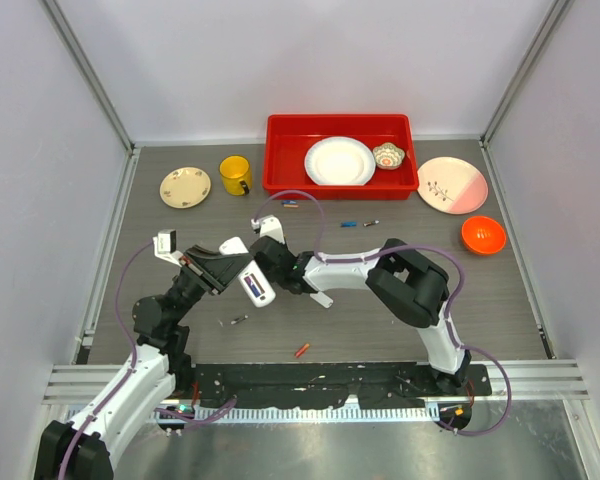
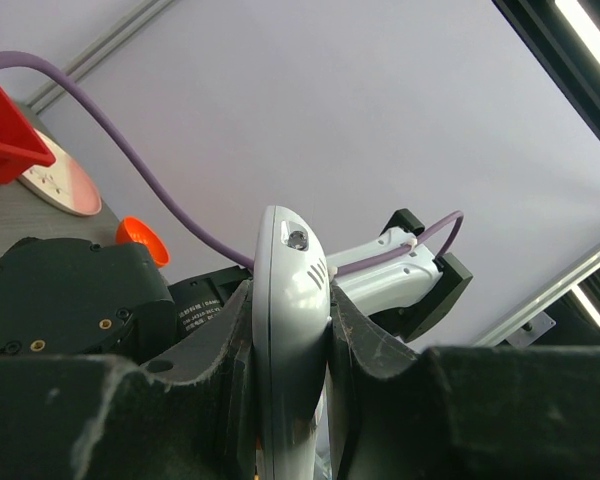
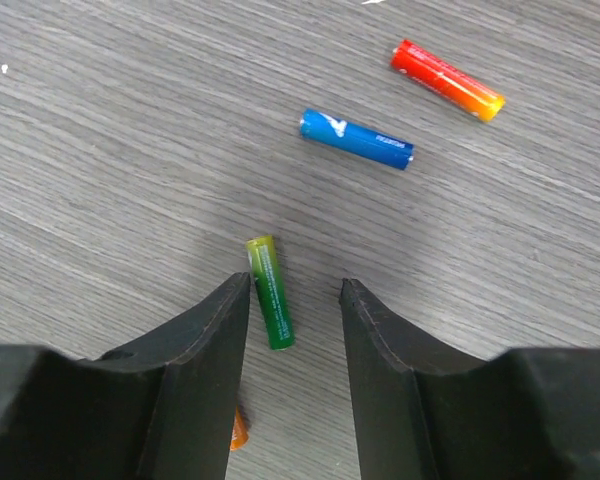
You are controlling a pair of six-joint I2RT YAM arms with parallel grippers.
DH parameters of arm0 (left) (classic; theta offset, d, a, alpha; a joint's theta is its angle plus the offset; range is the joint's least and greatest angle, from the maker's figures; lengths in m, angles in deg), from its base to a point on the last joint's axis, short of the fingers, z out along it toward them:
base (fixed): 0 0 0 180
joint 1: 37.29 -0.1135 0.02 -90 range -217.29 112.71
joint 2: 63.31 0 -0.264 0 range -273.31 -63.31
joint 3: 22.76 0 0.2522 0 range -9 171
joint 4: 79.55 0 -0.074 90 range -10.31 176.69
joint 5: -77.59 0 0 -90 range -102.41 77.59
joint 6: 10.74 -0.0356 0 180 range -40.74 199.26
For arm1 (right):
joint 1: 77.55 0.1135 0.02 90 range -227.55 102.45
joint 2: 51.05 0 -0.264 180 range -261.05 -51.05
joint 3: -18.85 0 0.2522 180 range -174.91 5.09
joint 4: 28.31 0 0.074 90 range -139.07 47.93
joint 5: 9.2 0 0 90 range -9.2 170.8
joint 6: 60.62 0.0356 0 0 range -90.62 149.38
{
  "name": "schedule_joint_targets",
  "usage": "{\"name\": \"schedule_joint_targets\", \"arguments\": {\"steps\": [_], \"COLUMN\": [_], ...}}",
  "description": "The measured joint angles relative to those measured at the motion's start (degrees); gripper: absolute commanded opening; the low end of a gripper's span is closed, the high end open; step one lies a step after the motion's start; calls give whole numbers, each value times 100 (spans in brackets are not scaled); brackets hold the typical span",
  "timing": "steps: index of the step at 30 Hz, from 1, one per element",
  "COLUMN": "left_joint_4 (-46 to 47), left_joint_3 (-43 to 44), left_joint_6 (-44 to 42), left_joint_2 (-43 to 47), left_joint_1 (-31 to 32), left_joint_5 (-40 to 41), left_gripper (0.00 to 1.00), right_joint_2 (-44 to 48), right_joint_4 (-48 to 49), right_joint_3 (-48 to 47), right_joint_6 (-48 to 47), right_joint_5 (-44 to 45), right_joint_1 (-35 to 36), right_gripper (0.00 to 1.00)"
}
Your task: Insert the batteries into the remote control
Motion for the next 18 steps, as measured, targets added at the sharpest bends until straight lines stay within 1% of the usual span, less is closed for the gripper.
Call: {"name": "schedule_joint_targets", "arguments": {"steps": [5,11,14,15,18], "left_joint_4": [-48,-122,-129,-131,-155], "left_joint_3": [-13,-50,-52,-52,-52], "left_joint_6": [-2,-2,-4,-4,-15], "left_joint_2": [0,0,0,0,0], "left_joint_1": [0,0,0,0,0], "left_joint_5": [7,28,33,35,39], "left_gripper": [0,0,0,0,0], "right_joint_2": [120,120,120,120,131], "right_joint_4": [173,181,168,166,162], "right_joint_3": [219,232,232,234,238], "right_joint_6": [-13,-59,-74,-81,-48], "right_joint_5": [-13,-24,-26,-26,-44], "right_joint_1": [-114,-142,-146,-155,-188], "right_gripper": [38,25,12,1,1]}}
